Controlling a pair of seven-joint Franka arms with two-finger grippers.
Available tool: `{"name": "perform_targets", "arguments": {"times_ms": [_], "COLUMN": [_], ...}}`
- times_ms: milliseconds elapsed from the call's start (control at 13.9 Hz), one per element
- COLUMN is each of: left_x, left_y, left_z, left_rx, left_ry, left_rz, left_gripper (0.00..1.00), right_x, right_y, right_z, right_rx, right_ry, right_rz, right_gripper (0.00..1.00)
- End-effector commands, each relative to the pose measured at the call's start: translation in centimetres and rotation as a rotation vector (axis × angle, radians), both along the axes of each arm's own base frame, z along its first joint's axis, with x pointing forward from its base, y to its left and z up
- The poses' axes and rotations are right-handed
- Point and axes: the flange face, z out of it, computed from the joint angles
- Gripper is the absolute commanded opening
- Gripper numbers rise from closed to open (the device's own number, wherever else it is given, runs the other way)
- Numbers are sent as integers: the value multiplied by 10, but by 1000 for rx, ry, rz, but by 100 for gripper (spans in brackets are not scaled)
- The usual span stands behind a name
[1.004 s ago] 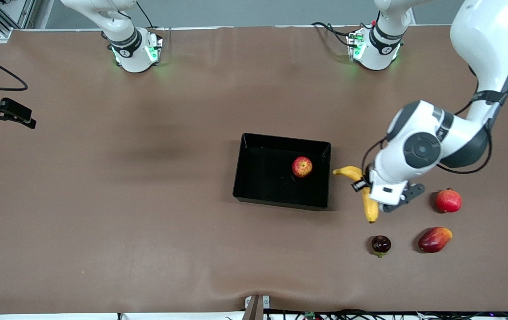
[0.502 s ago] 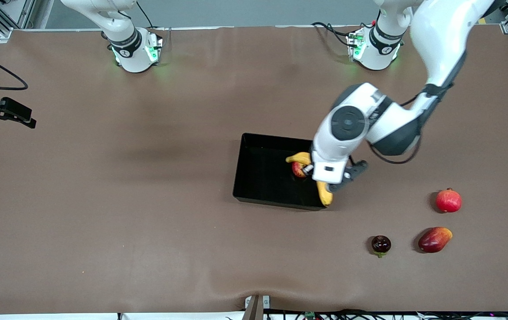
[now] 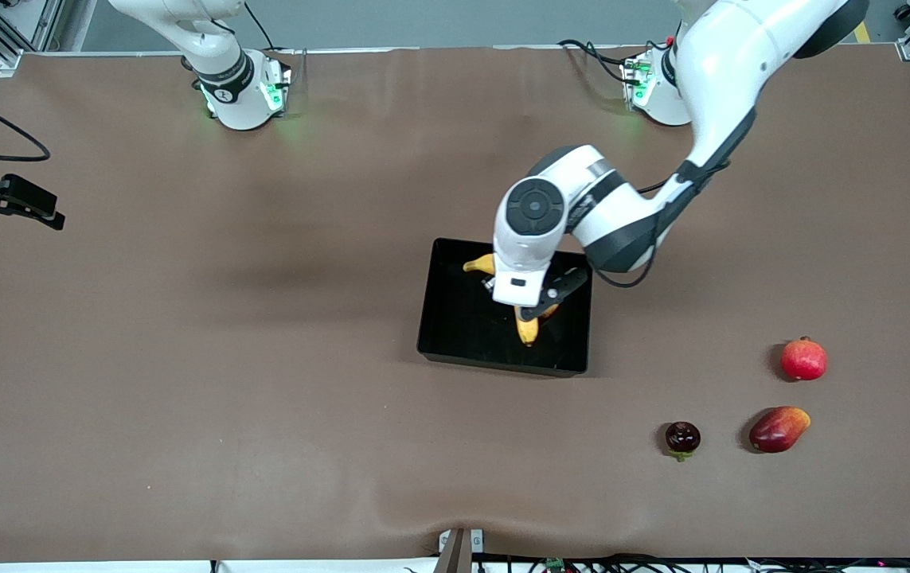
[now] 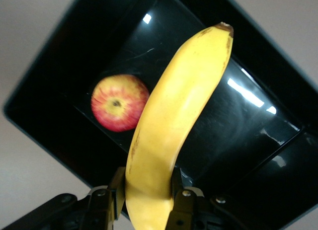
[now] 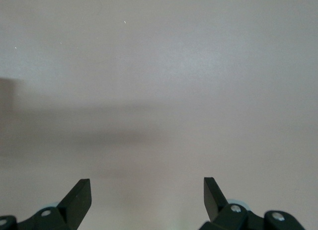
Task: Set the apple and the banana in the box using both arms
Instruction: 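Carry the banana over the box and open the left gripper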
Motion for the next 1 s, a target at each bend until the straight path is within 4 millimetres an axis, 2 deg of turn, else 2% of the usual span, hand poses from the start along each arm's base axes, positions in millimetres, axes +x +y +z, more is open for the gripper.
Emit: {"name": "perform_targets", "arguments": {"times_ms": [0,215,502,717,932], "left_x": [1,0,3,-1,-13], "left_y": [-16,-27,-31,-34,-47], "left_z": [-16,-35,-52,-69,-82], "left_rx": [-10,-56,-102,-109,-113], "left_ry": [-19,-21,-28,-11,-9], "left_rz": [6,-12,-73,-140,-235], "left_gripper": [0,0,0,0,0], "right_x": [-3,-4,-4,-6,-6], "right_y": [-1,0,2,2,3], "right_z": [5,2,1,0,0], "right_rx": [11,12,20,21,21], "right_ry": [-5,4,5,21,25], "right_rz": [-18,-15,-14,-15,-13], "right_gripper": [100,100,100,100,100]}}
